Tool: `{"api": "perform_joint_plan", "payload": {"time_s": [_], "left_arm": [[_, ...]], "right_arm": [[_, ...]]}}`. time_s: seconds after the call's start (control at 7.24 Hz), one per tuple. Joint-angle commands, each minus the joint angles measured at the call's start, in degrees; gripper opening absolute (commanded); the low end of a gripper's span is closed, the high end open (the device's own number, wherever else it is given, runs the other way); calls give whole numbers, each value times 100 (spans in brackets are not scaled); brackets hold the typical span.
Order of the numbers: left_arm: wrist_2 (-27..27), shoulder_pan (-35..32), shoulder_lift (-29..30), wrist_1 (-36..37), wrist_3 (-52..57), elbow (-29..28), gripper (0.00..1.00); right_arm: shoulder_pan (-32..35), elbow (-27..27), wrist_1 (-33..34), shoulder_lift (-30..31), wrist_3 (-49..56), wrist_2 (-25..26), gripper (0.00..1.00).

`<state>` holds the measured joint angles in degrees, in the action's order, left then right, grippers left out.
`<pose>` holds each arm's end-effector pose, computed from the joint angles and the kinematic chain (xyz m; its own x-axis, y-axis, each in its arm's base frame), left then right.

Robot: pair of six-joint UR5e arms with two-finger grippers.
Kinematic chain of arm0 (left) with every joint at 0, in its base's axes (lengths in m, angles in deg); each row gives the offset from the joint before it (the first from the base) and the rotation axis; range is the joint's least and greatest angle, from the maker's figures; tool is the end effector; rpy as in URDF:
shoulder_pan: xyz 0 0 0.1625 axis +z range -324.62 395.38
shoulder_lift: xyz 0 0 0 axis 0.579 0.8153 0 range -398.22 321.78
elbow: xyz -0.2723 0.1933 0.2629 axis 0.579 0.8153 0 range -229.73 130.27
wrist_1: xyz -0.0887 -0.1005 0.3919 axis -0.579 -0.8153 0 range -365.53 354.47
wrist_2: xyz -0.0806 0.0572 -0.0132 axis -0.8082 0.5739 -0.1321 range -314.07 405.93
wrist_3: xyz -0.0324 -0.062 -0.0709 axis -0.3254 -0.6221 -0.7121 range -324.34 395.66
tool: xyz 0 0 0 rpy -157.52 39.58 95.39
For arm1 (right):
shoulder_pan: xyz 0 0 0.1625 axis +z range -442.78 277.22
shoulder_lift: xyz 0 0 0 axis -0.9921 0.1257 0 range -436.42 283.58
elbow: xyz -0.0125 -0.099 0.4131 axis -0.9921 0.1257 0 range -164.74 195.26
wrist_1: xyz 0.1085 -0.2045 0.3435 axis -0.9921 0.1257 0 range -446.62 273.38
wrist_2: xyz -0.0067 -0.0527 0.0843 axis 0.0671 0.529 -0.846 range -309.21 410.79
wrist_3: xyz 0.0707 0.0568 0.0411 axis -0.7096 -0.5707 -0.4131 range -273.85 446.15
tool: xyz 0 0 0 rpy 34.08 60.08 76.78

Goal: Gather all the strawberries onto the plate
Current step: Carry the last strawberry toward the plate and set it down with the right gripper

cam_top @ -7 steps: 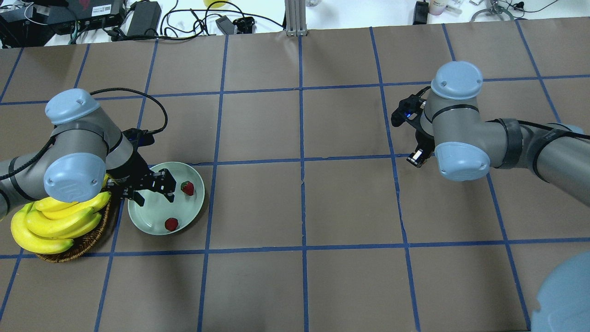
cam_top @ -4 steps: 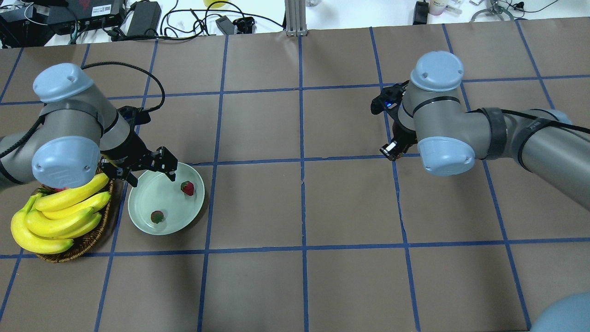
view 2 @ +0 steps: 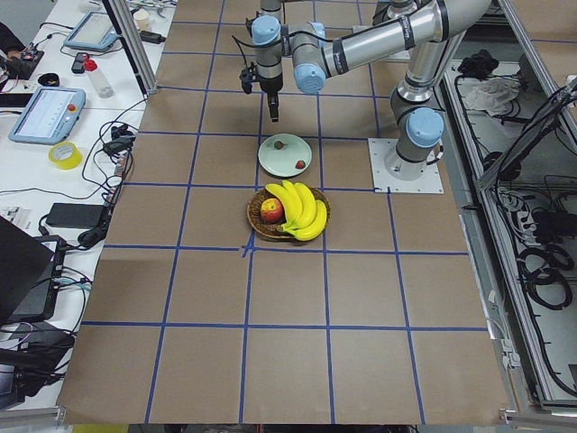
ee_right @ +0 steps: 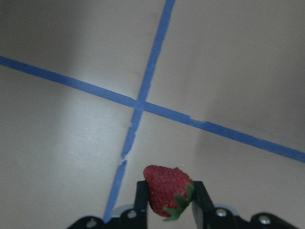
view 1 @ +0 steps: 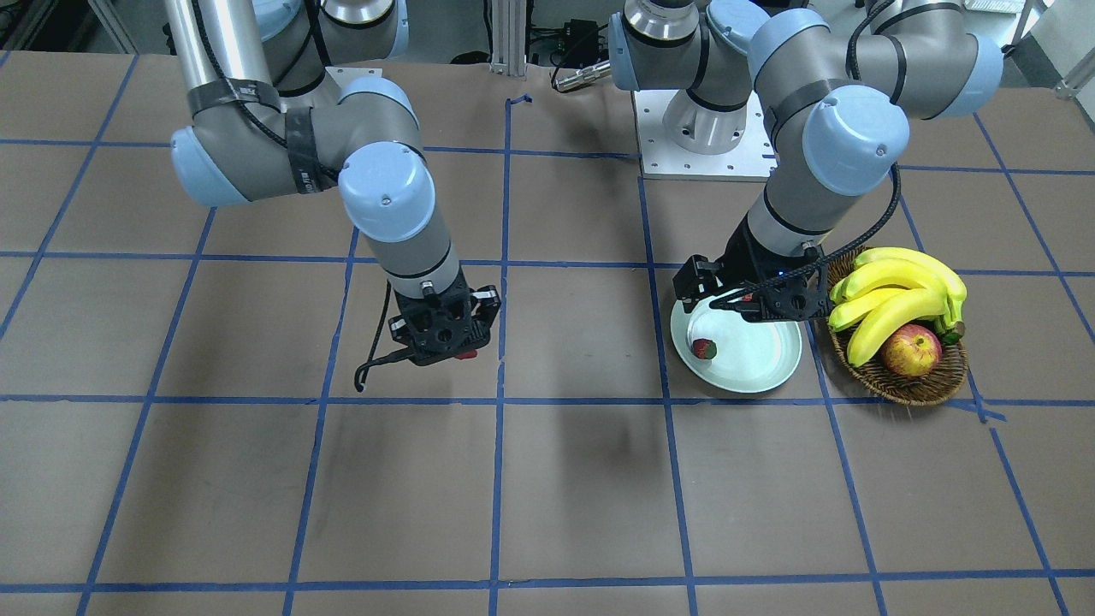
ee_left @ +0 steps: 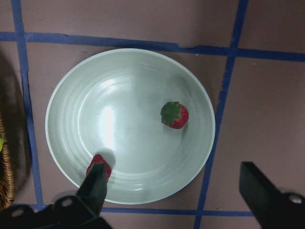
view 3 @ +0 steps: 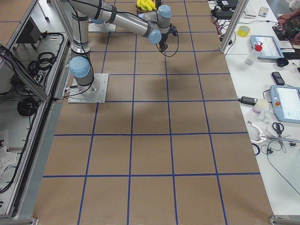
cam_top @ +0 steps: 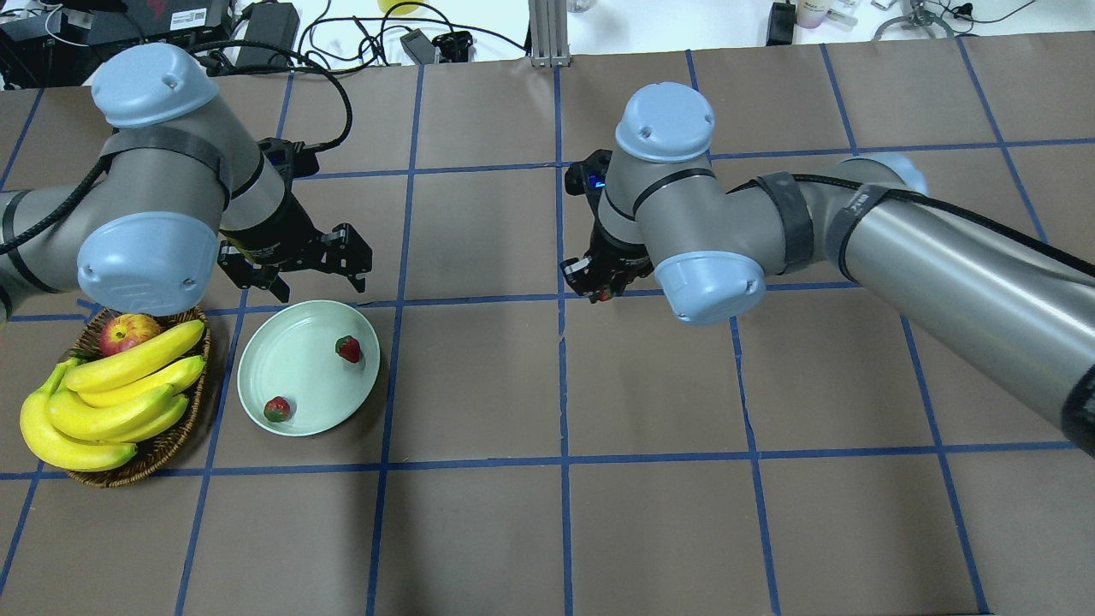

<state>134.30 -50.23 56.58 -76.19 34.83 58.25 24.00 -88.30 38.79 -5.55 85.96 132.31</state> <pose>-0.0982 -0.4996 0.3290 -0.9953 -0.0926 0.0275 -0.0909 0.9940 0.0602 0.3072 -0.5063 0.2585 -0.9459 -0.2890 -0.1473 -0.2852 0.9573 -0.0469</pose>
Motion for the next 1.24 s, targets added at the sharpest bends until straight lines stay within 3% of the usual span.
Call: {"api": "perform_joint_plan", "payload": {"time_s": [0.0, 0.28, 0.69, 0.83, 1.11], "left_arm": [[-5, -61, 13, -9, -57, 4, 100], [-13, -61, 74, -9, -49, 13, 100], [-5, -53, 109, -18, 4, 30, 100], [-5, -53, 118, -18, 22, 30, 100], [-5, -53, 127, -27, -22, 39, 100]], "right_arm": [[509, 73, 316, -310, -735, -339, 0], [783, 73, 686, -618, -965, -348, 0], [863, 64, 687, -829, -1036, -559, 2], [871, 64, 687, -847, -1027, -559, 31], [863, 64, 687, -847, -1027, -550, 72]]}}
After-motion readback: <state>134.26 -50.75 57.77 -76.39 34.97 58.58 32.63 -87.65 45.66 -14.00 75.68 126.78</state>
